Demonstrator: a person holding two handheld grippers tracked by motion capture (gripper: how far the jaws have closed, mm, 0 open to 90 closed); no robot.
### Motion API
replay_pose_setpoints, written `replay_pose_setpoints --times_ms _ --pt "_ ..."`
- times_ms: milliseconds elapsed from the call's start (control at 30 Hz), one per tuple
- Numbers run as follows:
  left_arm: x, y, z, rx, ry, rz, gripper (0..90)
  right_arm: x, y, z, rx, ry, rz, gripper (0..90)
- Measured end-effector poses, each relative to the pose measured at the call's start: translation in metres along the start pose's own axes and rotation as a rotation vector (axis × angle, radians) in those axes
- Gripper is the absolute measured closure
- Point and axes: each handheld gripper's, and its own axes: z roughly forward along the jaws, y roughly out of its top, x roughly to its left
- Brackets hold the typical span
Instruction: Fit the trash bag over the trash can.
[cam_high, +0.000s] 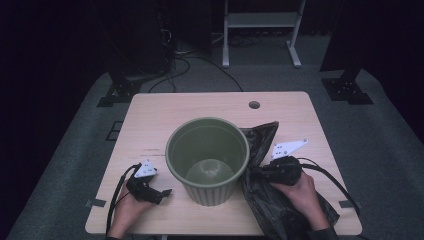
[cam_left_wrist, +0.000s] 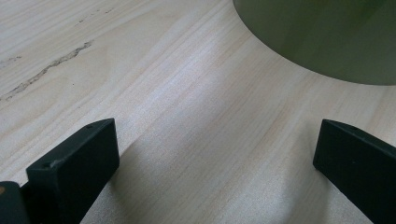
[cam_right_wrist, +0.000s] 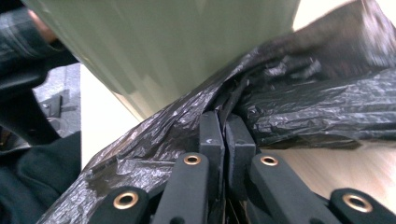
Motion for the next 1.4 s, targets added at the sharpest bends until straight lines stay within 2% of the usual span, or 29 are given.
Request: replay_pose_setpoints --times_ms 200,433,567,667,967,1100,1400 --pt "0.0 0.0 0.0 0.0 0.0 0.0 0.0 0.005 0.012 -0.011 -0.048 0.067 -0.019 87.3" --pt "0.0 0.0 0.0 -0.002 0.001 -0.003 0.0 0.011 0.027 -0.024 -0.06 0.075 -0.062 87.1" --pt "0.0 0.0 0.0 -0.002 0.001 -0.003 0.0 0.012 0.032 -0.031 -0.072 0.084 -0.07 87.0" --pt "0.0 0.0 0.0 -0.002 0.001 -0.003 0.0 0.015 0.035 -0.038 -0.096 0.11 -0.076 87.0" --pt "0.0 0.0 0.0 -0.003 0.002 -0.004 0.0 0.026 0.051 -0.054 -0.106 0.141 -0.134 86.2" --pt "0.0 0.0 0.0 -0.003 0.001 -0.003 0.0 0.029 0.057 -0.058 -0.132 0.18 -0.144 85.7" --pt "0.0 0.0 0.0 -0.003 0.001 -0.004 0.0 0.036 0.077 -0.062 -0.141 0.223 -0.179 85.1"
